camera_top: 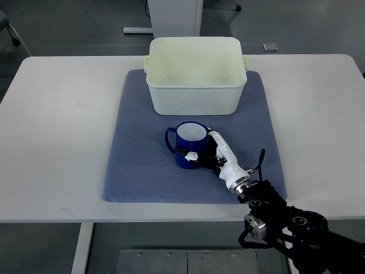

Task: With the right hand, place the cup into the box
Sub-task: 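Close the right hand around the blue mug's body, then lift the blue mug with the right hand above the white box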

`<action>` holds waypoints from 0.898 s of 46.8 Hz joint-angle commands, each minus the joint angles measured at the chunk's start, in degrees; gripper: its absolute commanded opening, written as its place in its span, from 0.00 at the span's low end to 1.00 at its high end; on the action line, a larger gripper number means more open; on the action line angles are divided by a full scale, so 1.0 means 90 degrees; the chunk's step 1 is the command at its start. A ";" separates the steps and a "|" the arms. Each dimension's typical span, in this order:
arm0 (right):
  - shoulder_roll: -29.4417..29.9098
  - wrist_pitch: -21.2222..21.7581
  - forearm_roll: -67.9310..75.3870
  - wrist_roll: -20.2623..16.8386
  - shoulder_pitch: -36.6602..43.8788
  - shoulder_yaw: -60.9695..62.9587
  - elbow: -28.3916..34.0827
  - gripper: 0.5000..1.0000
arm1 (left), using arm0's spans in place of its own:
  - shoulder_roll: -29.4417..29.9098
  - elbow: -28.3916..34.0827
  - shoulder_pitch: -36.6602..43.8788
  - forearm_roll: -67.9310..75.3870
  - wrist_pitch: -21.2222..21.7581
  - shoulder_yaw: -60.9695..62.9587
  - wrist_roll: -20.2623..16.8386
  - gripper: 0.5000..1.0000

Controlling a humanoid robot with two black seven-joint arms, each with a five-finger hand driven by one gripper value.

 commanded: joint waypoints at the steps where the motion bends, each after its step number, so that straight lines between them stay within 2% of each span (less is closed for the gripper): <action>1: -0.0010 0.0027 0.0015 0.0000 0.0026 0.0000 0.0019 0.00 | 0.0000 0.0000 0.0000 0.0000 0.0000 0.0000 -0.0001 1.00; 13: -0.0175 0.0056 0.0035 0.0000 0.0153 0.0058 0.0146 0.00 | 0.0000 0.0000 0.0000 0.0000 0.0000 0.0000 -0.0001 1.00; 42: -0.2616 0.0105 0.0181 0.0000 0.0358 0.0341 0.2177 0.00 | 0.0000 0.0010 0.0000 0.0000 0.0000 0.0000 -0.0001 1.00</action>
